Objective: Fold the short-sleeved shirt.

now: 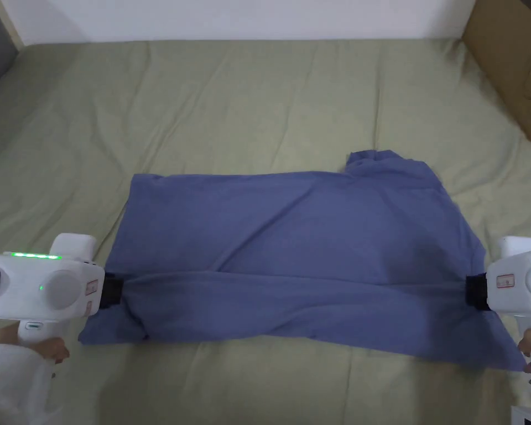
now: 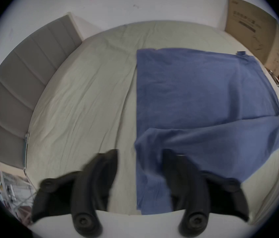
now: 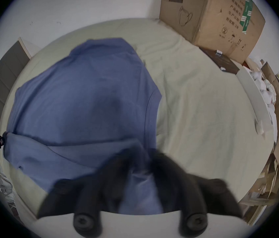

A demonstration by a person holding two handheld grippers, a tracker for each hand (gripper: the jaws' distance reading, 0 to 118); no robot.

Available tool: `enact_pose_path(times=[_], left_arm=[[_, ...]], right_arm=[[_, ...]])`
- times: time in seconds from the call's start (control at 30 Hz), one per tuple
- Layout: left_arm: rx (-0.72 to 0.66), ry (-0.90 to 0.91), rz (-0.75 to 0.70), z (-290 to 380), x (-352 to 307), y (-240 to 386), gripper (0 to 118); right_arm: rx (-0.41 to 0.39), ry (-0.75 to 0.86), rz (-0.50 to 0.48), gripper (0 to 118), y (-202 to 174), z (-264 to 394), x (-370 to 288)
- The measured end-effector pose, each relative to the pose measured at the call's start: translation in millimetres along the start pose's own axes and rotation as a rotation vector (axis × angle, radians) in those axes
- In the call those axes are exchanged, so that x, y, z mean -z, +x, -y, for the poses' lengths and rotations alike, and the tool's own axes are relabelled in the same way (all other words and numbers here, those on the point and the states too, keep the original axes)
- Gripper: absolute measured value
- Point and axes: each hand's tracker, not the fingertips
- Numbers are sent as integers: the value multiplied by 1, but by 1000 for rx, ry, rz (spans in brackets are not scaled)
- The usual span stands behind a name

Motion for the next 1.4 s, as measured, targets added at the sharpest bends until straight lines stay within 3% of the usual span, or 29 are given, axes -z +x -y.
enact_pose_path(times=[0.13, 0.23, 0.27, 0.33, 0.37, 0.5, 0.63, 0.67, 0.8, 0.83, 0.87, 0.93, 0.97, 1.0, 1.03, 1.17, 1.23, 1.33, 1.37, 1.4], left_arm=[[-160, 43, 118, 17, -22, -19, 89], [-337, 54, 199, 37, -48, -35, 77], [-366, 71, 214, 46, -54, -38, 64], [-372, 75, 179, 64, -66, -35, 18], [-359, 73, 160, 75, -70, -32, 4], [-332, 27, 170, 110, -73, -15, 0], [-281, 33, 120, 119, -63, -12, 0], [-283, 68, 124, 116, -64, -16, 3], [-304, 79, 141, 94, -65, -27, 88], [-300, 87, 144, 89, -61, -29, 98], [-288, 90, 144, 83, -58, -27, 99], [-269, 78, 127, 74, -40, -28, 95], [-267, 51, 118, 70, -28, -29, 84], [-266, 23, 122, 68, -16, -29, 53], [-258, -30, 127, 67, -6, -27, 37], [-180, -61, 97, 63, 4, -16, 35], [-195, -55, 98, 56, -2, -19, 2], [-155, -60, 95, 56, -4, -15, 2], [-142, -58, 93, 56, -6, -14, 2], [-139, -56, 94, 56, -12, -12, 2]], right_arm=[[38, 51, -37, 64, 6, 16, -29], [26, 139, -44, 61, 7, 32, -58], [30, 150, -78, 55, 8, 38, -65], [41, 137, -80, 14, 7, 53, -78], [35, 149, -84, 10, 4, 63, -84], [-15, 145, -62, 1, -11, 97, -94], [5, 118, -64, 0, -18, 113, -91], [13, 120, -64, 0, -20, 113, -90], [20, 119, -61, 0, -21, 110, -90], [19, 116, -65, 0, -22, 109, -90], [20, 118, -67, 0, -22, 109, -91], [26, 117, -69, 0, -23, 109, -90], [29, 115, -70, 0, -24, 109, -90], [32, 114, -72, 0, -24, 110, -90], [33, 107, -74, 0, -24, 111, -89], [44, 93, -55, 0, -21, 116, -86], [65, 87, -59, 0, -17, 118, -85], [72, 109, -62, 0, -11, 118, -87], [59, 126, -61, 6, -8, 116, -88], [43, 135, -56, 37, -6, 113, -88]])
